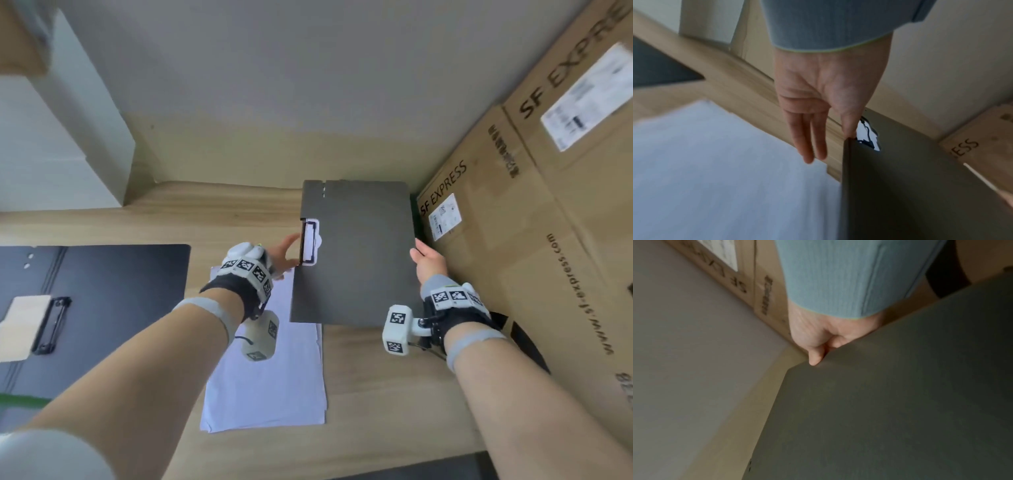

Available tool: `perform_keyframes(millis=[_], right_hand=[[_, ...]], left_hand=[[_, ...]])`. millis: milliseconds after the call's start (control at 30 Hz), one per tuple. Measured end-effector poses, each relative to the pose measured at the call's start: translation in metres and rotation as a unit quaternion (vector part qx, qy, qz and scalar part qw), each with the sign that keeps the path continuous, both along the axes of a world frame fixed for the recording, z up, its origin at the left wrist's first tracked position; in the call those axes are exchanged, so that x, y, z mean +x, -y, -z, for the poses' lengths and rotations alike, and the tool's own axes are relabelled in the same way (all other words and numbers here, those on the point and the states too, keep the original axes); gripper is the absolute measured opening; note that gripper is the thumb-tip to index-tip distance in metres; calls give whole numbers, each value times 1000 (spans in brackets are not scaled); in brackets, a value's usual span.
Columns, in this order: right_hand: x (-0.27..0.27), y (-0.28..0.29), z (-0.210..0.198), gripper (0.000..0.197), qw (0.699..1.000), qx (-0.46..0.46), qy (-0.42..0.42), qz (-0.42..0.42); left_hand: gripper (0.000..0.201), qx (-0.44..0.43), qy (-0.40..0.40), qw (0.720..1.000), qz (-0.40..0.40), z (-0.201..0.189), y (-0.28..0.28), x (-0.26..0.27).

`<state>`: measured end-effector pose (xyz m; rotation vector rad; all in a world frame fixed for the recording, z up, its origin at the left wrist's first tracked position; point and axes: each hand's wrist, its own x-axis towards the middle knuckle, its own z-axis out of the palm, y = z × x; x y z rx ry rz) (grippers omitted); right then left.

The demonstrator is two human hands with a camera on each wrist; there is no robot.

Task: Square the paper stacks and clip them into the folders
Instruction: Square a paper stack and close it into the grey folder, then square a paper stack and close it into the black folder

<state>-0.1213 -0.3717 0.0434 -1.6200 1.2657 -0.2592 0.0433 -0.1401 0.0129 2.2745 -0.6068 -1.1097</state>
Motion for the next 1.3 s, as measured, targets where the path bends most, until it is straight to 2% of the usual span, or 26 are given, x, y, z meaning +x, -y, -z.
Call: perform_keyframes(millis=[67,200,333,467,567,633,733,900,1000,1133,1233,1300], right_hand=[[-7,19,4,40,1000,4,-12,14],[-13,50,13,40,999,1,-50,20],[-9,73,19,39,991,-31,-131,20],[7,82,28,52,963,-77,-252,-65],[15,79,35,59,947,-98,-290,-102],[17,81,39,60,944,-89,-298,-115],[16,83,42,54,936,-88,-311,-137],[17,76,48,46,934,-131,-287,-165],[20,69,49,45,940,-116,-271,-173],[24,48,50,44,945,-97,-249,-188],[30,29,48,43,952,-88,-222,-189],[37,12,46,40,957,-97,-200,-189]], left_hand=[[55,-46,-84,993,-72,2,17,-6],[41,-66,-174,978,-95,8,54,-17],[33,-48,-167,979,-103,12,83,-21],[29,-49,-151,978,-134,21,97,-16],[24,-52,-164,977,-128,18,104,-17],[15,-60,-171,975,-125,18,111,-16],[12,-43,-149,982,-105,23,117,-12],[21,-45,-148,984,-87,21,125,-20],[21,-47,-130,987,-84,21,128,-21],[26,-47,-68,993,-84,28,123,-16],[26,-49,-78,992,-83,33,115,-17],[28,-17,-66,995,-78,39,102,-12]])
